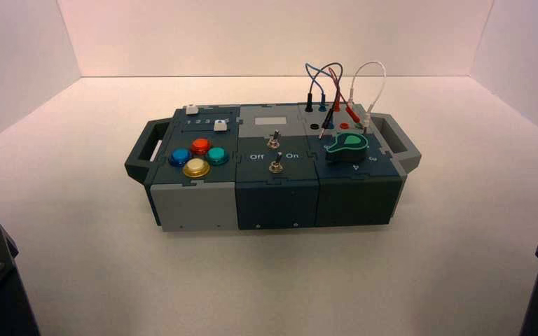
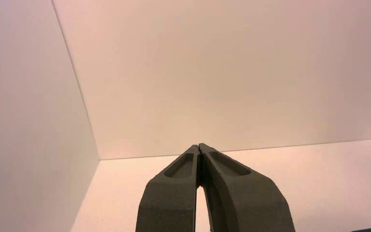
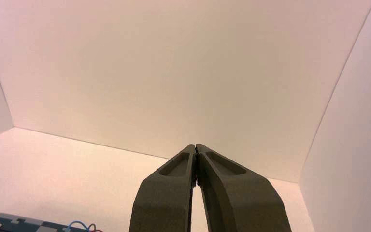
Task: Move the box to the left.
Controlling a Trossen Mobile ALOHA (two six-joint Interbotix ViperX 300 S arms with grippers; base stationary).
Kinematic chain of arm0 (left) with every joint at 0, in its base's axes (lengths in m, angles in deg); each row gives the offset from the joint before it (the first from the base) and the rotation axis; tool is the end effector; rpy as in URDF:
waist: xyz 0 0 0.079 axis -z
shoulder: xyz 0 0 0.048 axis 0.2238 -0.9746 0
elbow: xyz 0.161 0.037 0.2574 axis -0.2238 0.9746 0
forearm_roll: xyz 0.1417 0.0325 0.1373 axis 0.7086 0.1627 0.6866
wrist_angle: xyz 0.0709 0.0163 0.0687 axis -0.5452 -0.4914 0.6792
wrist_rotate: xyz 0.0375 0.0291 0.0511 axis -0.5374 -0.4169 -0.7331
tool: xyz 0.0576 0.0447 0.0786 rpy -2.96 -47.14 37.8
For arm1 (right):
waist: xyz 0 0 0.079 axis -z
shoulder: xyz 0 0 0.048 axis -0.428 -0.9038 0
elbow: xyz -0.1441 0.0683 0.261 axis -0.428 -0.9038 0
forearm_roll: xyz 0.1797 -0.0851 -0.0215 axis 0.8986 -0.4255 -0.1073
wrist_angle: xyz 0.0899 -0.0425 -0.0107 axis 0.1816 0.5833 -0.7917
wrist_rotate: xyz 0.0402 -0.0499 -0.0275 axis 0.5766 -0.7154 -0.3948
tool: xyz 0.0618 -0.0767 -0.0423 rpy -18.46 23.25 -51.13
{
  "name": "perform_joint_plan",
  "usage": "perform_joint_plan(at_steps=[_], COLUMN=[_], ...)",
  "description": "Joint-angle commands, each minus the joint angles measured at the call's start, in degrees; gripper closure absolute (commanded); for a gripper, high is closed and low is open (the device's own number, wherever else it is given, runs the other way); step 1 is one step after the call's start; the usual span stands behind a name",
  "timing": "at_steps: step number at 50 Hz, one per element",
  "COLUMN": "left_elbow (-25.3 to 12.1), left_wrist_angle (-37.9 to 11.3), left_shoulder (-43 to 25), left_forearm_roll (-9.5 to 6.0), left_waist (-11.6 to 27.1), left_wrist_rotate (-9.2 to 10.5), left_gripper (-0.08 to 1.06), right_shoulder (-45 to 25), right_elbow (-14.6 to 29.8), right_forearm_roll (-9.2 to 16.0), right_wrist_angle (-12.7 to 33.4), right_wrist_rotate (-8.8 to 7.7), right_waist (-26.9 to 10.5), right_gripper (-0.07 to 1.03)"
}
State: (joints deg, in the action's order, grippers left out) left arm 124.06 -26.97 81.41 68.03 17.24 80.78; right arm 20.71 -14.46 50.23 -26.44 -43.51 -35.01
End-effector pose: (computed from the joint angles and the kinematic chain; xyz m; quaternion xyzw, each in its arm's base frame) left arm 0.2445 -0.0189 0.3066 0.0210 0.0727 -0.0403 0.9963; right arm 0.2319 0.0390 0.3041 -0.0462 0.0277 0.0842 0.9950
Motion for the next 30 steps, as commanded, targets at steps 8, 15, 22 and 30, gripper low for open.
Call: perform_joint_plan(at_steps=[8,15,22,30], left_elbow=[-0.97,-1.14,-2.37,-3.25], left_wrist_angle=[0.70,0.35,-4.13,-9.67], left_shoulder=[-0.53,-0.97,-1.76,-2.81], left_forearm_roll=[0.09,0.18,0.18,0.18], left_waist=[-0.26,-0.26,-0.18,-0.18], left_wrist_rotate=[-0.35,-0.35,-0.35,-0.35], left_gripper=[1.01,1.01,1.01,1.01], right_shoulder=[-0.44,-0.70,-4.75,-13.18], right_elbow=[1.14,1.14,2.29,5.80], right_forearm_roll=[0.00,-0.09,-0.09,-0.09], right_wrist_angle=[0.44,1.58,6.77,14.33], right_wrist_rotate=[0.09,0.09,0.44,0.53], right_waist=[0.26,0.35,0.26,0.35], right_gripper=[0.99,0.99,0.99,0.99])
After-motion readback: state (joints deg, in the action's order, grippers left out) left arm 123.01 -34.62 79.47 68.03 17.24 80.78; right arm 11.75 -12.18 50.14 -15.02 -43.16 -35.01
